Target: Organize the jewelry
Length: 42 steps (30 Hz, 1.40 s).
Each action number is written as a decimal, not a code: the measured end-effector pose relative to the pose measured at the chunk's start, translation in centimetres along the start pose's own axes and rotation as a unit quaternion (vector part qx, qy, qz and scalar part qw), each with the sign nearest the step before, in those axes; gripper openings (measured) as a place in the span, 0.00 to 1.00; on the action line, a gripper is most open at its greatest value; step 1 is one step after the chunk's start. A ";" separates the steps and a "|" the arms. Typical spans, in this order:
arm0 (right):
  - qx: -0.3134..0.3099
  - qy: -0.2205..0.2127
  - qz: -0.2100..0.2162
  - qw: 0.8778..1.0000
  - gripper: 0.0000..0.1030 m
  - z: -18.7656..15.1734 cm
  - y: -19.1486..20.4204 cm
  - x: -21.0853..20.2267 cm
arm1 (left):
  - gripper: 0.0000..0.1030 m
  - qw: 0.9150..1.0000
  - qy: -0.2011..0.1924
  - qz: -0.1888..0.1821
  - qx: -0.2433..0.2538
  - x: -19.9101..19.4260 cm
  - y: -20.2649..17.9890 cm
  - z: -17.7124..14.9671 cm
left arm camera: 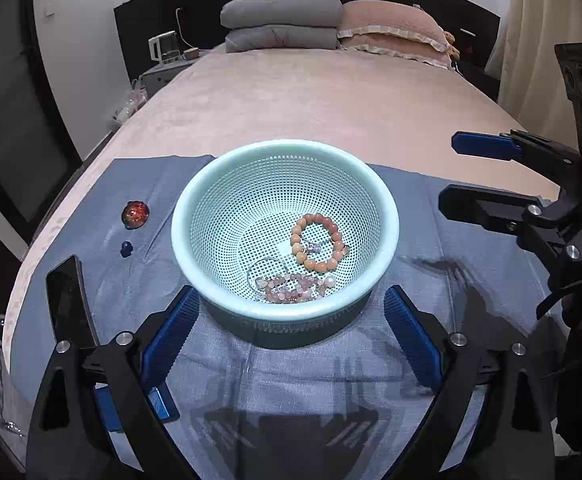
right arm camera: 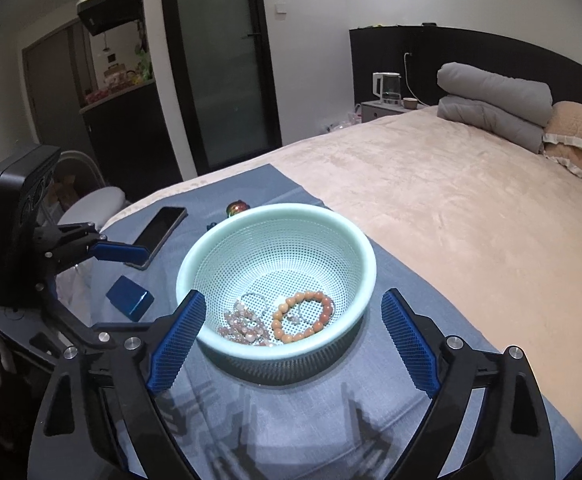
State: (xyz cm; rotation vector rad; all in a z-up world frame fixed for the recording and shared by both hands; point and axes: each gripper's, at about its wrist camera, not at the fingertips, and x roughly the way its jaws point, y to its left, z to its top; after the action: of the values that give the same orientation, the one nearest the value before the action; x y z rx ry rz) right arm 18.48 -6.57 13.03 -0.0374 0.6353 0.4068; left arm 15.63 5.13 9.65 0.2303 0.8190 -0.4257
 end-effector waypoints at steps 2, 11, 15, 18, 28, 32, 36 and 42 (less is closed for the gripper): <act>-0.005 -0.003 -0.003 1.000 0.85 -0.4 0.1 -1.2 | 0.93 1.000 -0.007 0.011 -0.007 -0.8 -0.4 -0.5; -0.008 -0.023 -0.025 0.999 0.86 -4.2 0.7 -4.9 | 0.94 0.997 -0.045 0.052 -0.022 -3.6 -2.6 -3.1; -0.010 -0.015 -0.032 0.999 0.86 -6.6 0.9 -5.1 | 0.94 0.995 -0.053 0.072 -0.041 -4.0 -3.3 -4.6; -0.021 -0.005 -0.034 0.999 0.86 -8.1 1.3 -5.1 | 0.94 0.994 -0.055 0.076 -0.062 -3.9 -3.6 -5.9; 0.002 -0.014 -0.060 0.998 0.86 -12.5 0.9 -4.9 | 0.94 0.992 -0.069 0.085 -0.056 -2.8 -6.3 -9.0; 0.009 -0.021 -0.068 0.997 0.86 -13.5 0.6 -4.6 | 0.94 0.990 -0.087 0.094 -0.057 -2.7 -6.9 -9.7; 0.019 -0.029 -0.069 0.997 0.86 -13.9 0.3 -4.4 | 0.94 0.989 -0.088 0.100 -0.061 -2.4 -7.2 -10.1; 0.015 -0.030 -0.075 0.997 0.86 -14.3 0.2 -4.1 | 0.94 0.989 -0.079 0.095 -0.086 -1.9 -6.6 -10.2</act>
State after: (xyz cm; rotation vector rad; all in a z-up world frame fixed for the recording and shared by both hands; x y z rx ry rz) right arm 7.28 -10.05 3.92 -0.0446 0.5749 0.2525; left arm 4.78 3.46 4.02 0.1102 0.6678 -0.1903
